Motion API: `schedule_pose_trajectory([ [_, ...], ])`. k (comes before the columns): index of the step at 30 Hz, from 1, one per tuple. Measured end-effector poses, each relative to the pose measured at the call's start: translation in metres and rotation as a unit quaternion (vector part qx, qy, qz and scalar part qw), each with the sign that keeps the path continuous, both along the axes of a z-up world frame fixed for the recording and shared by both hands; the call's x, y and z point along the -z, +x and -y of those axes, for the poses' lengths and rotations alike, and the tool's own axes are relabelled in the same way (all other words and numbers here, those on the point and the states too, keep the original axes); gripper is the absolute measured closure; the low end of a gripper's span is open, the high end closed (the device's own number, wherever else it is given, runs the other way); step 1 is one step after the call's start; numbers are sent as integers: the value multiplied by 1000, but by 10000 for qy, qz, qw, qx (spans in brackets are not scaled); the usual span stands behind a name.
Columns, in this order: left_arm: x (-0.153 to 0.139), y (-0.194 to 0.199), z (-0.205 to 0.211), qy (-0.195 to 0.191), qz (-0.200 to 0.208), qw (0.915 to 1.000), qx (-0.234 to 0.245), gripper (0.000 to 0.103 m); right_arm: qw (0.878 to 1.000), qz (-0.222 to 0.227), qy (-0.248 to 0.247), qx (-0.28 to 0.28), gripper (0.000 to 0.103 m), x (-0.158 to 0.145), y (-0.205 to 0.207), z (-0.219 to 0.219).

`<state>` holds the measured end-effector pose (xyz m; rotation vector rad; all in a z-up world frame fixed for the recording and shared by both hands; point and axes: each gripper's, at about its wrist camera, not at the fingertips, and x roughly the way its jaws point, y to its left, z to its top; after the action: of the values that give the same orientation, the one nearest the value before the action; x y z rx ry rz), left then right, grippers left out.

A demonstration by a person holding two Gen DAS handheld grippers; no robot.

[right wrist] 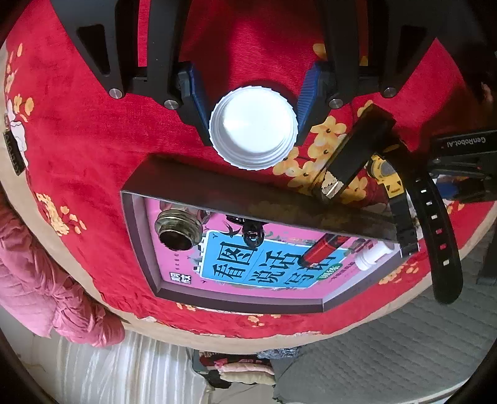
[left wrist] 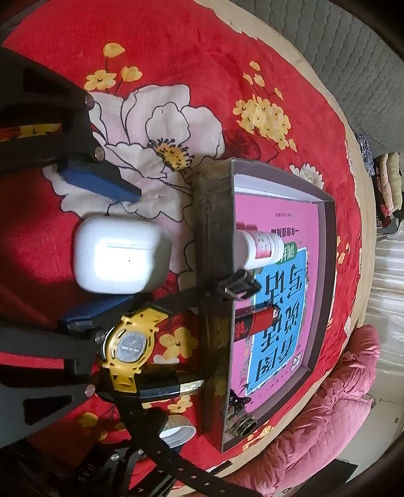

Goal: Organize rigid objects
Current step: 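Close the left gripper on the earbuds case while the right gripper closes on the bottle cap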

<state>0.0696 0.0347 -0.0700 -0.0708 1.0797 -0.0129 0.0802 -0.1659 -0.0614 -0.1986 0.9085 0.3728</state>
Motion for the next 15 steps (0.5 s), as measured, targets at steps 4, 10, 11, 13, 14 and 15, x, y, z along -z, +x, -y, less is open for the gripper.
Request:
schedule_pose_trajectory([
  [4, -2, -2, 3, 21, 16, 10000, 82, 57, 10000, -12, 22, 21, 52, 0, 0, 0],
  [10, -4, -3, -4, -172, 12, 9998, 19, 58, 9999, -7, 85, 55, 52, -3, 1, 3],
  [11, -5, -4, -4, -178, 20, 9998, 7, 58, 9999, 4, 102, 60, 52, -4, 1, 3],
  [13, -7, -6, -7, -217, 47, 9997, -46, 58, 9999, 51, 119, 45, 52, -6, 0, 3],
  [14, -8, -8, -8, -249, 63, 9996, -70, 58, 9999, 92, 120, 30, 52, -8, 0, 3],
  [15, -9, -9, -9, -279, 81, 9995, -92, 58, 9998, 131, 133, 8, 52, -10, -1, 3],
])
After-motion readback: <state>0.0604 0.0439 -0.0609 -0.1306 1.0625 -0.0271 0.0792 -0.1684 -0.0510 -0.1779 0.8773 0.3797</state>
